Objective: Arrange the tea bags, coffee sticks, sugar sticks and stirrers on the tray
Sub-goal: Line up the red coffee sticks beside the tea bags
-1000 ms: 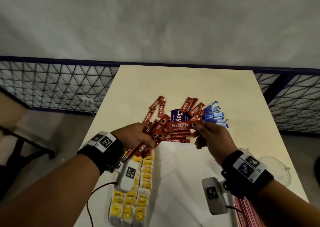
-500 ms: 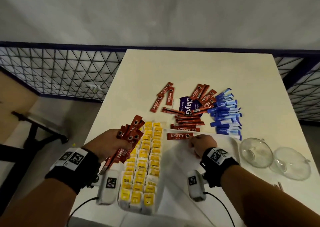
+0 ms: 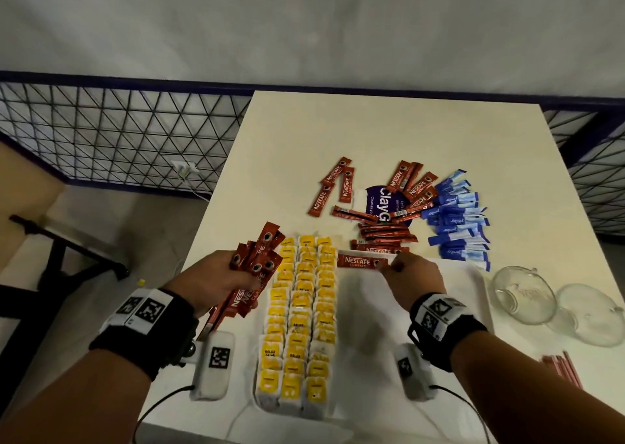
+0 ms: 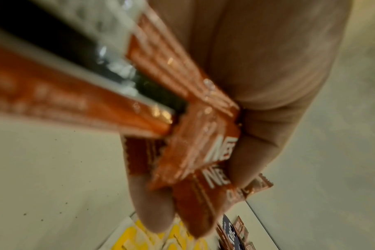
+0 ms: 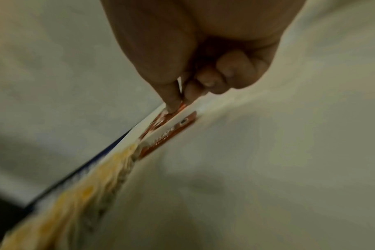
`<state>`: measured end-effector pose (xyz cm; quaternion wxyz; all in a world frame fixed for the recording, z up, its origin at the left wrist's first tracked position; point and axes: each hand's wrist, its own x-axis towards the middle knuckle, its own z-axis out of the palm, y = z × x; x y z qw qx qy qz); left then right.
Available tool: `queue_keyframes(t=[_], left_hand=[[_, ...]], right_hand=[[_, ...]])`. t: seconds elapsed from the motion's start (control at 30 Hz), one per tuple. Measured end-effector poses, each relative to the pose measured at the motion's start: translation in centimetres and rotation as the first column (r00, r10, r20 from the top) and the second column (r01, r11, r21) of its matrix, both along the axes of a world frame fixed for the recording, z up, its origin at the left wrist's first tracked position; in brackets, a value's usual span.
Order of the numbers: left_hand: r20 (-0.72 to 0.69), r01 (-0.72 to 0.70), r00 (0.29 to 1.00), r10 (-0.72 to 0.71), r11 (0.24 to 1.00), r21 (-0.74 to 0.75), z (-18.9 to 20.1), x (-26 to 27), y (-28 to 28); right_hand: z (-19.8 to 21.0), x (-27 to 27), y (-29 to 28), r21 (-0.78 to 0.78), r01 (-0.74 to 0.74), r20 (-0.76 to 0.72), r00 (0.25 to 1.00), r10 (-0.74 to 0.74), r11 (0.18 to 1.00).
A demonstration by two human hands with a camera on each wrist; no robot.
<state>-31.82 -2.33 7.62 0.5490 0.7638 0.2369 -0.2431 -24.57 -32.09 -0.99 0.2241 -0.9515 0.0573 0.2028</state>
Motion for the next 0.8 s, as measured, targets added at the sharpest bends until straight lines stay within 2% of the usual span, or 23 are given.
queue_keyframes(t=[0.07,0.13,0.3,0.47,0.57,0.67,0.73,0.8], left_hand=[[-0.003,-0.004,1.0,0.004,1.0,-0.007,0.0,-0.3,0.2],[-0.002,-0.001,1.0,0.001,1.0,-0.022,0.0,-0.6,0.1],[-0.007,0.001,1.0,-0.001,0.999,-0.044,-0.3,-0.8,-0.4],[-0.006,0.026,1.0,-0.026,0.999,-0.041,-0.7,-1.0,-0.6],[-0.01,0.048,0.999,-0.049,0.998,-0.048,-0.6,-0.9,-1.0],[-0.024,0.119,0.992,-0.12,0.992,-0.033,-0.3,-0.5,-1.6],[-0.035,0.184,0.982,-0.184,0.983,-0.023,-0.2,0.1,-2.2],[-0.045,0.252,0.966,-0.254,0.967,-0.036,0.1,0.7,-3.2]], right_hand=[[0.2,-0.1,0.6,0.006,-0.211,0.149,0.967,0.208,0.977],[-0.4,0.3,1.3,-0.04,-0.38,0.193,0.904,0.381,0.924],[-1.2,1.0,2.4,-0.116,-0.523,0.204,0.82,0.535,0.845],[-1.7,1.2,2.5,-0.149,-0.545,0.212,0.797,0.565,0.825],[-1.0,1.0,2.6,-0.099,-0.518,0.255,0.812,0.525,0.85],[2.2,0.7,3.5,0.176,-0.431,0.413,0.849,0.331,0.885],[5.3,0.4,4.5,0.393,-0.408,0.404,0.882,0.244,0.824],[7.6,0.2,4.9,0.49,-0.417,0.358,0.897,0.259,0.766]])
